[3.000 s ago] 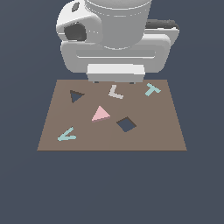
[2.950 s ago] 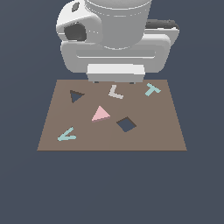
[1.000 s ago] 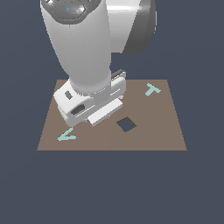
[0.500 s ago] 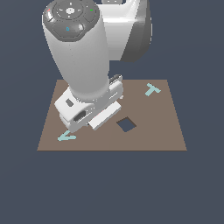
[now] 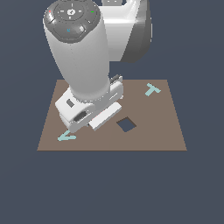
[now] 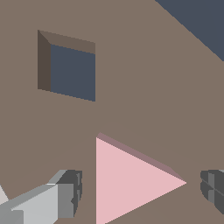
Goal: Insert a designated object into the corresponding slot on a board.
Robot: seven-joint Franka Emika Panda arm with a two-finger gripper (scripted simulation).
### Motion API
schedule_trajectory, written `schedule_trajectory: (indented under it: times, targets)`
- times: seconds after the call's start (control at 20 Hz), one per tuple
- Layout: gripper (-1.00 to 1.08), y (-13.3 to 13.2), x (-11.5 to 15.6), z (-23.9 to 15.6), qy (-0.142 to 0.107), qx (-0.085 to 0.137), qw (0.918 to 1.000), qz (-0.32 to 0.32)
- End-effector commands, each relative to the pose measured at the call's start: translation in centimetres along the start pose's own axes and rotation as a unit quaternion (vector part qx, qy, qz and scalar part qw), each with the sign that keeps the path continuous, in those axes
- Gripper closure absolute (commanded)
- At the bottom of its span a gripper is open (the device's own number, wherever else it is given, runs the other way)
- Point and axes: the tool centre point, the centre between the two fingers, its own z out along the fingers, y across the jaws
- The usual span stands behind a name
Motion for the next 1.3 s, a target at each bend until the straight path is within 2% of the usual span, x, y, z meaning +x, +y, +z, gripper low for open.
schedule_trajectory:
  times: [0.0, 0.25, 0.3, 0.95, 1.25]
  targets:
    - [-0.92, -0.05, -0.03, 0.7, 0.0, 0.0, 1.0, 0.0]
    - [-0.92, -0.07, -0.06, 1.68, 0.0, 0.0, 1.0, 0.001]
    - [1.08, -0.07, -0.06, 1.68, 0.0, 0.0, 1.0, 0.001]
    - [1.08, 0.03, -0.11, 1.58, 0.0, 0.0, 1.0, 0.003]
    - [1.08, 0.49, -0.54, 1.54, 0.0, 0.0, 0.9995, 0.032]
